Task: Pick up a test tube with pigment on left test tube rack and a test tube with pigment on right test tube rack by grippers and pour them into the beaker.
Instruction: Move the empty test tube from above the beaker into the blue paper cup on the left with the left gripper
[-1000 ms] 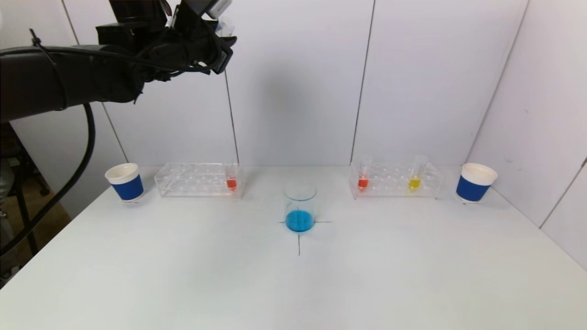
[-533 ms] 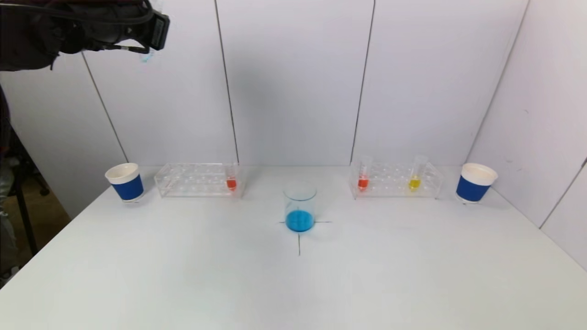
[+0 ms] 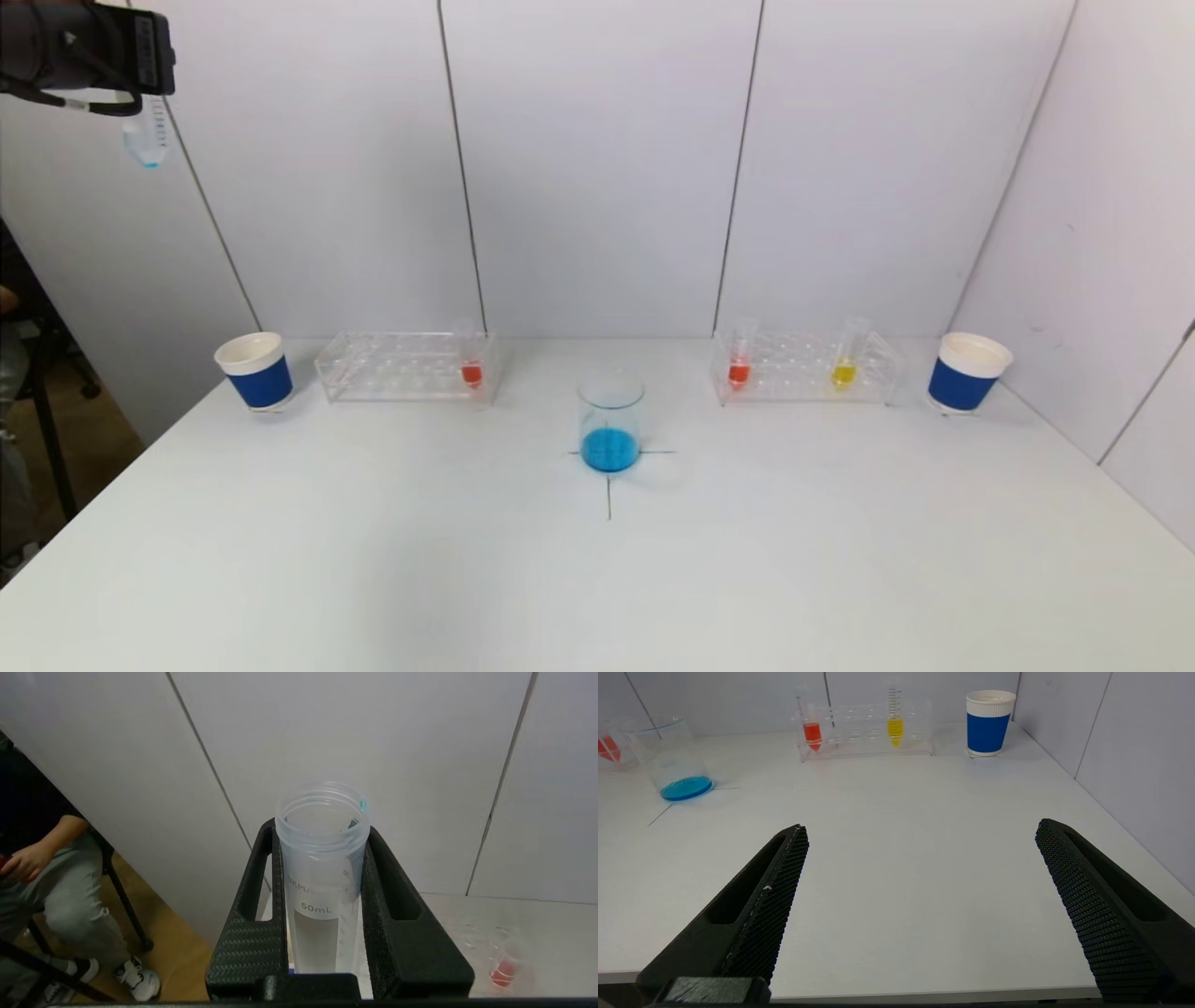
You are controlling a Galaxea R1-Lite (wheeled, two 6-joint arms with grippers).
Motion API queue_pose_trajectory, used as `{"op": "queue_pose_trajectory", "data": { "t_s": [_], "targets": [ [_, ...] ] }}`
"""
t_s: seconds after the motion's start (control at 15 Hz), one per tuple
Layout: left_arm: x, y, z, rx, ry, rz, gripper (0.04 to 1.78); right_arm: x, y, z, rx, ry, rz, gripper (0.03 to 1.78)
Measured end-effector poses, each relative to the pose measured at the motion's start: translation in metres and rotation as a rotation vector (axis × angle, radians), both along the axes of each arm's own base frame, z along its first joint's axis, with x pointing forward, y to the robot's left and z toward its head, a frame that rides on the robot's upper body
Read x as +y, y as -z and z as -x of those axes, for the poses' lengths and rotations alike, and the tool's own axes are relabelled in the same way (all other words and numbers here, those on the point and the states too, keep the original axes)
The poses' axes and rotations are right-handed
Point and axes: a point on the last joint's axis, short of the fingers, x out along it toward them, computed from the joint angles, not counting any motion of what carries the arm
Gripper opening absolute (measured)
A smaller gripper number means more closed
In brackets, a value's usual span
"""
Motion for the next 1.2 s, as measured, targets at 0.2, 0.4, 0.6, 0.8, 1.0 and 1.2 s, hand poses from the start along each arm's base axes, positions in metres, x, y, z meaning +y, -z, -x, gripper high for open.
{"op": "queue_pose_trajectory", "data": {
  "t_s": [0.2,0.4,0.6,0.8,1.0,1.2],
  "targets": [
    [0.013,0.011,0.01,0.032,-0.052,0.036,0.47,0.0,0.0,0.0,0.0,0.0,0.0,1.77],
    [0.021,0.021,0.011,0.012,-0.087,0.069,0.47,0.0,0.0,0.0,0.0,0.0,0.0,1.77],
    [0.032,0.04,0.003,-0.005,-0.121,0.079,0.47,0.0,0.0,0.0,0.0,0.0,0.0,1.77],
    [0.046,0.064,-0.009,-0.021,-0.154,0.089,0.47,0.0,0.0,0.0,0.0,-0.001,0.0,1.77],
    [0.06,0.087,-0.023,-0.041,-0.182,0.114,0.47,0.0,0.0,0.0,0.0,0.0,0.0,1.77],
    [0.07,0.111,-0.038,-0.021,-0.197,0.123,0.47,0.0,0.0,0.0,0.0,0.0,0.0,1.77]
  ]
}}
